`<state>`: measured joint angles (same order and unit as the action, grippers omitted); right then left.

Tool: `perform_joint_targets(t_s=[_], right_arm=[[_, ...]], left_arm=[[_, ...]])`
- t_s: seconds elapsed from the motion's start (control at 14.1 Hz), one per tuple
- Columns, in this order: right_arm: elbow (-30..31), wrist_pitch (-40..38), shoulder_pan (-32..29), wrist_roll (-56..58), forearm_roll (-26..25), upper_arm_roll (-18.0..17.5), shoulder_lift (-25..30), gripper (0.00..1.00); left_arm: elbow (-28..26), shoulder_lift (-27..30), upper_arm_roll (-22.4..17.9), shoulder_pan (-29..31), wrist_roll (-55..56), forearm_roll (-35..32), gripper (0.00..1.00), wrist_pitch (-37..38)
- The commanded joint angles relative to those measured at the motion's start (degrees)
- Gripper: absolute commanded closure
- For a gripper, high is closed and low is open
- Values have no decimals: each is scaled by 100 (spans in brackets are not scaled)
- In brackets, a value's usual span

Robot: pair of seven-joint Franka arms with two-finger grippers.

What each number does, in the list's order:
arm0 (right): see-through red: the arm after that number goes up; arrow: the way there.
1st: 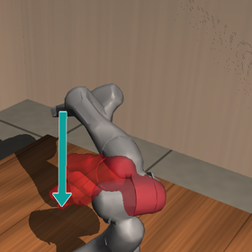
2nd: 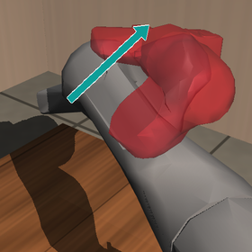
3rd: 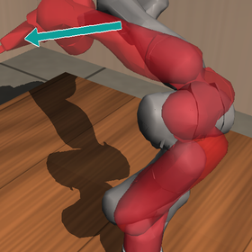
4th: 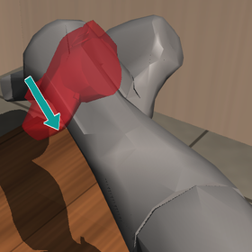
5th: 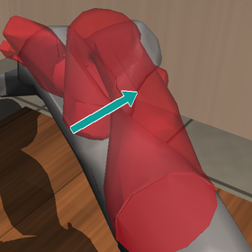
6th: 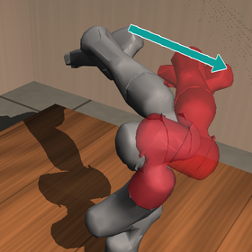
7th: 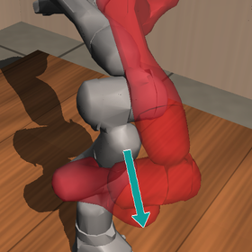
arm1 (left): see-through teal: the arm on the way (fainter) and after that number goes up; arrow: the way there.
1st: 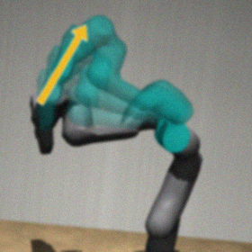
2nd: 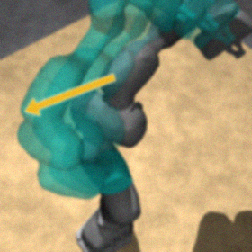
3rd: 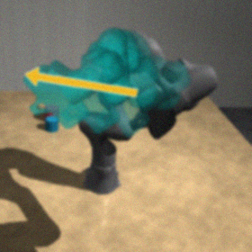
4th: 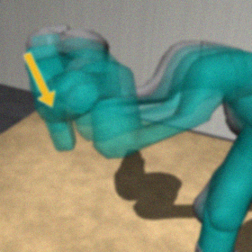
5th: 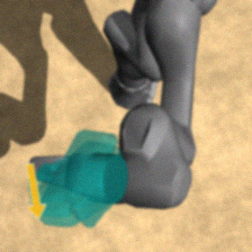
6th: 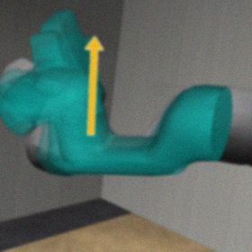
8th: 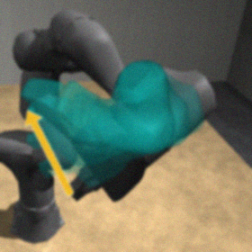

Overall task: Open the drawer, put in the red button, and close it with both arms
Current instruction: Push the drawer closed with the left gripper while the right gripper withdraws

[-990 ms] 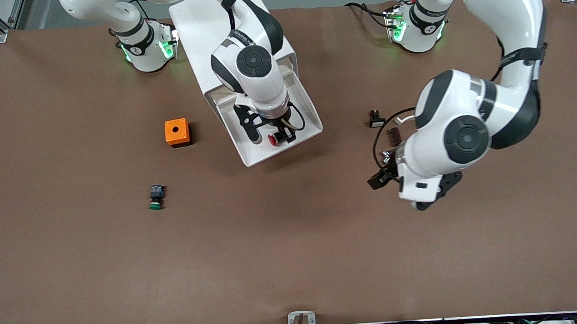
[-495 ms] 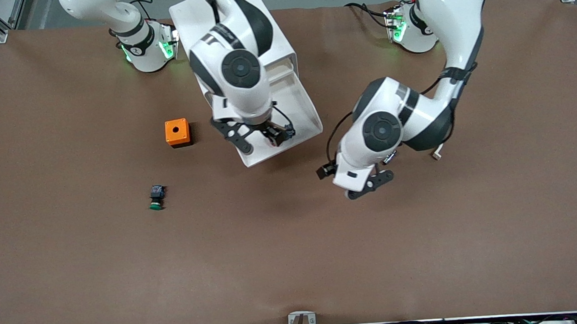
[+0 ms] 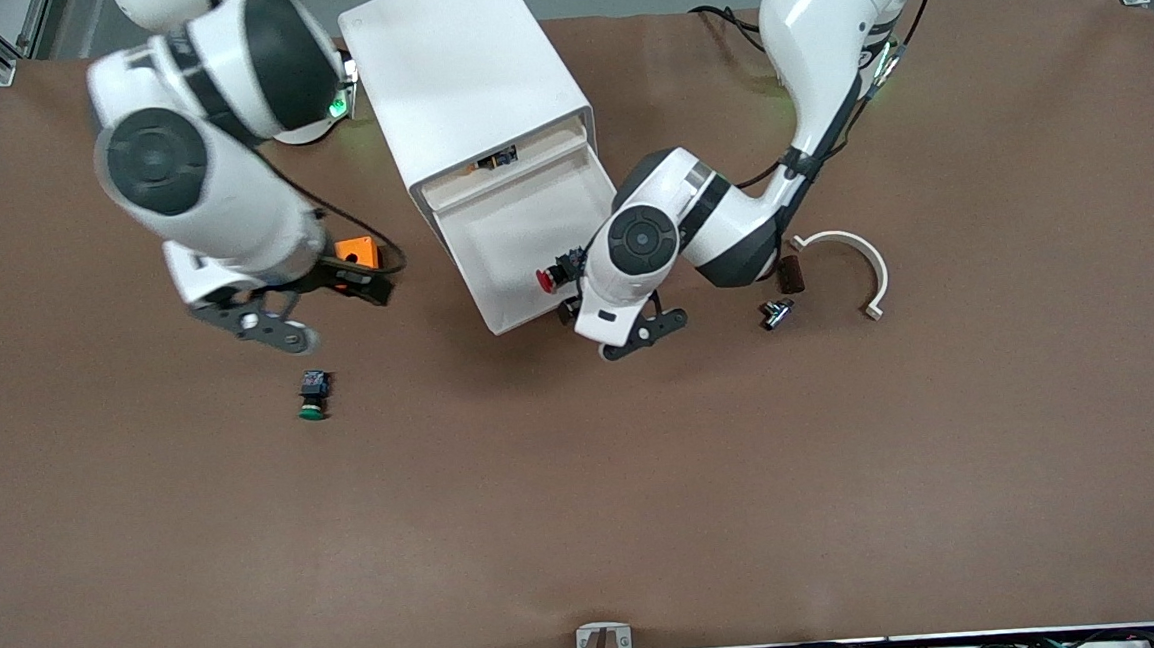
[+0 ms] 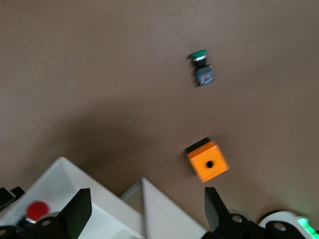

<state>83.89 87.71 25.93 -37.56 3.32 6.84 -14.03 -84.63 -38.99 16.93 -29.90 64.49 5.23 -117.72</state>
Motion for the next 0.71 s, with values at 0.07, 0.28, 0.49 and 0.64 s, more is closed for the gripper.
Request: perform_joint_targets(t_s=[0.07, 0.28, 0.49, 0.64], right_arm=[[136, -333, -1104, 1914, -51, -104, 365, 0], [93, -535, -1756, 3085, -68, -104, 462, 0], [66, -711, -2029, 3710, -305, -87, 462, 0], [66, -738, -2092, 3887, -436, -95, 453, 0]], left_arm=[[-326, 119, 213, -138, 238, 425, 0, -23], [-502, 119, 512, -305, 818, 426, 0, -23], [-573, 128, 706, -498, 1258, 426, 0, -6], [-599, 128, 733, -656, 1434, 426, 0, -5]])
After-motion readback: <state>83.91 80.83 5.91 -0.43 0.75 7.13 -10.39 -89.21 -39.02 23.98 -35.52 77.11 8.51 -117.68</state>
